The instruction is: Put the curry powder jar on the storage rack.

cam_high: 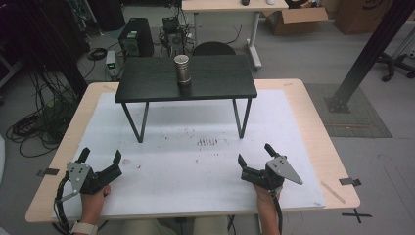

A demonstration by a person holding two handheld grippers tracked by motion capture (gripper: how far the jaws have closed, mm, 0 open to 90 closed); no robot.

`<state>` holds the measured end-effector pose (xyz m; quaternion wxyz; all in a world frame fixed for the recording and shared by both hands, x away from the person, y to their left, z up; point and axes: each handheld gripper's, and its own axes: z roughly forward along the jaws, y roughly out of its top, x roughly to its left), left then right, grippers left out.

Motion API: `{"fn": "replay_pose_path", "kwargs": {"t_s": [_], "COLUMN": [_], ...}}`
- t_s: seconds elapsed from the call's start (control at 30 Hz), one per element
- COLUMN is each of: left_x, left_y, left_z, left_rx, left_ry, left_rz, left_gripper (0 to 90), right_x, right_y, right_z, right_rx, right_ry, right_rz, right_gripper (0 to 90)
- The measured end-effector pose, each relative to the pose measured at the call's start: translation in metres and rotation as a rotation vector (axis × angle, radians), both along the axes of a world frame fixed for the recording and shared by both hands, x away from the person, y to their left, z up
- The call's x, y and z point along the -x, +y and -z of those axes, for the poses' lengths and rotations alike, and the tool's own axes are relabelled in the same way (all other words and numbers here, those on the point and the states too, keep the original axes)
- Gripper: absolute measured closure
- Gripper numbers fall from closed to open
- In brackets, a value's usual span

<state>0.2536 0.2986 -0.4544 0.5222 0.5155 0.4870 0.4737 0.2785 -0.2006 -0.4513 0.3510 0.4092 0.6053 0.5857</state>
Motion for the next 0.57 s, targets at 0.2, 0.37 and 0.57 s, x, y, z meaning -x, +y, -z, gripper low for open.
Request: {"fn": "replay_pose_path", "kwargs": {"t_s": [0.2, 0.37, 0.57], "left_x": [0.0003, 0.0005, 0.0007], "left_y": [0.0002, 0.0003, 0.0004], "left_z": [0.0001, 0.0002, 0.0002], "left_rx": [0.001, 0.002, 0.005], "left_ry": [-0.002, -0.004, -0.007], "left_rz": [-0.001, 0.000, 0.000], "left_gripper": [0.2, 0.2, 0.2], "right_x": [0.0029, 0.0067, 0.0076], "right_y": [0.0005, 0.0026, 0.0023], "right_z": [0.0012, 0.0023, 0.0028], "right_rx": [0.003, 0.022, 0.018], "right_ry": [-0.029, -0.068, -0.077], "right_rz": [0.010, 0.016, 0.018], "right_gripper": [0.1, 0.5, 0.8]}}
